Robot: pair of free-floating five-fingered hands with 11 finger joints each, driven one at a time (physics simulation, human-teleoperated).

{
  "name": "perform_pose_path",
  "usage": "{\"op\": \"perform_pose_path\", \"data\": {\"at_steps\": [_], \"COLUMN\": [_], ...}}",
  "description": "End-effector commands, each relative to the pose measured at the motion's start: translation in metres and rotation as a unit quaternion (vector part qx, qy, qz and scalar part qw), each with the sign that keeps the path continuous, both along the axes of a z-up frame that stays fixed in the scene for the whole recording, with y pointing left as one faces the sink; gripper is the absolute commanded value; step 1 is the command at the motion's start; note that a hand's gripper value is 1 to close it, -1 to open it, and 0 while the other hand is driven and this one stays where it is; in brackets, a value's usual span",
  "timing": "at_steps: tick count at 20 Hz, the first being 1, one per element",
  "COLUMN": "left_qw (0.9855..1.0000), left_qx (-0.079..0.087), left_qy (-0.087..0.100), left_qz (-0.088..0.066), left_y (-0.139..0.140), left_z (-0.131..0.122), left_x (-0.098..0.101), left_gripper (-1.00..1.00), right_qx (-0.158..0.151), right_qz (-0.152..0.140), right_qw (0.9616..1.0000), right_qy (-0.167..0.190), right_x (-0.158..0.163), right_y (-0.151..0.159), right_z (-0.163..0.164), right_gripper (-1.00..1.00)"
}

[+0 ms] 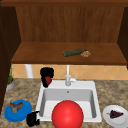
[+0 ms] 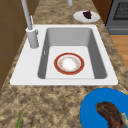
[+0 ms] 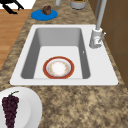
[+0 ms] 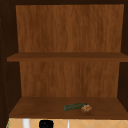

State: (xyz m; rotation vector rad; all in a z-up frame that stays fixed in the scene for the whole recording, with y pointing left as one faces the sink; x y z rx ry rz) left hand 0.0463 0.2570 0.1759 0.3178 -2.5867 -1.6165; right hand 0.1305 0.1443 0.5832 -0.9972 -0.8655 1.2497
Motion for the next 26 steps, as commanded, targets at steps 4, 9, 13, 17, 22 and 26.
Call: {"op": "perform_pose_path", "data": {"at_steps": [4, 9, 13, 17, 22, 26], "left_qw": [1.0000, 1.0000, 1.0000, 1.0000, 1.0000, 1.0000], "left_qx": [0.000, 0.000, 0.000, 0.000, 0.000, 0.000], "left_qy": [0.000, 0.000, 0.000, 0.000, 0.000, 0.000], "left_qz": [0.000, 0.000, 0.000, 0.000, 0.000, 0.000], "left_y": [0.000, 0.000, 0.000, 0.000, 0.000, 0.000], "left_z": [0.000, 0.000, 0.000, 0.000, 0.000, 0.000], "left_x": [0.000, 0.000, 0.000, 0.000, 0.000, 0.000], "left_gripper": [0.00, 0.00, 0.00, 0.00, 0.00, 0.00], "right_qx": [-0.021, -0.018, -0.016, -0.017, -0.018, -0.008], "right_qz": [0.030, 0.028, 0.029, 0.028, 0.030, 0.032], "right_qw": [0.9993, 0.9993, 0.9994, 0.9994, 0.9994, 0.9994], "right_qy": [-0.010, -0.012, -0.011, -0.009, 0.000, 0.015], "right_x": [-0.025, -0.035, -0.036, -0.039, -0.039, -0.025], "right_y": [-0.005, -0.013, -0.021, -0.029, -0.033, -0.031], "right_z": [0.052, 0.092, 0.123, 0.154, 0.195, 0.209], "right_gripper": [1.00, 1.00, 1.00, 1.00, 1.00, 1.00]}}
